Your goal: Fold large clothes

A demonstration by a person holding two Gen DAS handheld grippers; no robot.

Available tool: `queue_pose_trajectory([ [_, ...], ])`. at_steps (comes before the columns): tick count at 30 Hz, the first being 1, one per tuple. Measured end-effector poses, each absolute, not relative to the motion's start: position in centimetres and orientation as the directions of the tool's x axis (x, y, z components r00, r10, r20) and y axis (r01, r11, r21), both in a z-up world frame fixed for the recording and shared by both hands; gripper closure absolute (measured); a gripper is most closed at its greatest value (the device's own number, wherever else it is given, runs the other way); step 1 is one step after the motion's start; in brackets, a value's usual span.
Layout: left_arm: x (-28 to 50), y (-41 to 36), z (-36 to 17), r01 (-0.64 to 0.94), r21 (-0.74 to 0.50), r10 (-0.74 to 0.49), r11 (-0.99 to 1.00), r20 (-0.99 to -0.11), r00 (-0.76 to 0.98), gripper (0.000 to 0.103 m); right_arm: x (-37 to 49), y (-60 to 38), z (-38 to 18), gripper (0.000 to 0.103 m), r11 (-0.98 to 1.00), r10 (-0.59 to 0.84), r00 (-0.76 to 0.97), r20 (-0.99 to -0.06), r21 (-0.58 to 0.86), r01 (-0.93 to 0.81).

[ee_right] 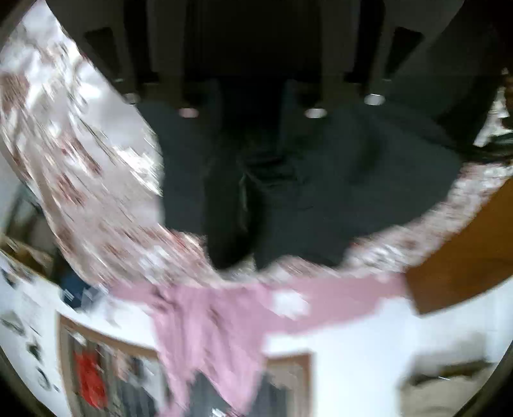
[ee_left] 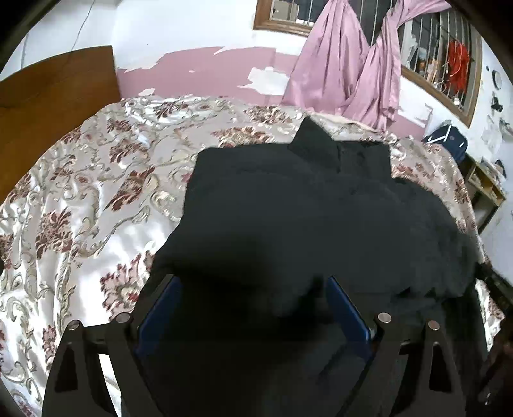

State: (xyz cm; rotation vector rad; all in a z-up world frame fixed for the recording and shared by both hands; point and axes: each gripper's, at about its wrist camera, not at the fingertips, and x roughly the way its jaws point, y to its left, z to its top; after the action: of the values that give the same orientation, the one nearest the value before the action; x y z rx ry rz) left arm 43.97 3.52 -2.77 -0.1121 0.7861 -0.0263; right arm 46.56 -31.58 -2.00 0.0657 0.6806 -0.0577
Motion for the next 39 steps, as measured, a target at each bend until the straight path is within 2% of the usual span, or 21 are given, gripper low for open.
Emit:
queue_pose_trajectory([
  [4,44.8,2.2,-1.1,0.004,-0.108,-0.075,0.994,-0.661,0.747,0.012,46.4,-35.0,-2.3,0.047,0.982,-0.112,0.766,-0.633,0.046,0.182],
  [6,45.7,0.9,-0.4,0.037,-0.095,-0.09,0.995,-0.643,0.76,0.012,46.8,-35.4,-1.6,0.047,0.98,-0.13,0.779,-0.613,0.039,0.194],
  [9,47.2,-1.1,0.0,0.122,-0.106,-0.161,0.987,-0.634,0.756,0.012,48.2,-34.4,-0.8,0.046,0.991,-0.068,0.794,-0.604,0.055,0.126],
  [14,49.2,-3.1,-1.6,0.218,-0.182,-0.283,0.959,-0.678,0.678,0.012,53.0,-30.9,-3.1,0.046,0.99,0.141,0.687,-0.713,0.124,-0.074],
  [18,49.5,-4.5,-4.4,0.283,-0.084,-0.25,0.955,-0.742,0.622,0.011,55.0,-31.1,-5.7,0.042,0.982,0.182,0.634,-0.752,0.171,-0.08],
  [22,48.7,-5.6,-6.3,0.331,0.027,-0.199,0.943,-0.751,0.629,0.008,54.6,-30.2,-7.1,0.041,0.984,0.172,0.646,-0.743,0.1,-0.148],
  [27,48.5,-5.6,-7.1,0.316,0.017,-0.194,0.949,-0.758,0.623,0.008,53.9,-28.8,-7.6,0.041,0.986,0.116,0.672,-0.732,0.004,-0.166],
  [39,48.4,-5.8,-9.0,0.299,0.041,-0.179,0.953,-0.721,0.669,0.007,52.5,-28.6,-8.7,0.04,0.989,0.095,0.716,-0.692,-0.019,-0.149],
])
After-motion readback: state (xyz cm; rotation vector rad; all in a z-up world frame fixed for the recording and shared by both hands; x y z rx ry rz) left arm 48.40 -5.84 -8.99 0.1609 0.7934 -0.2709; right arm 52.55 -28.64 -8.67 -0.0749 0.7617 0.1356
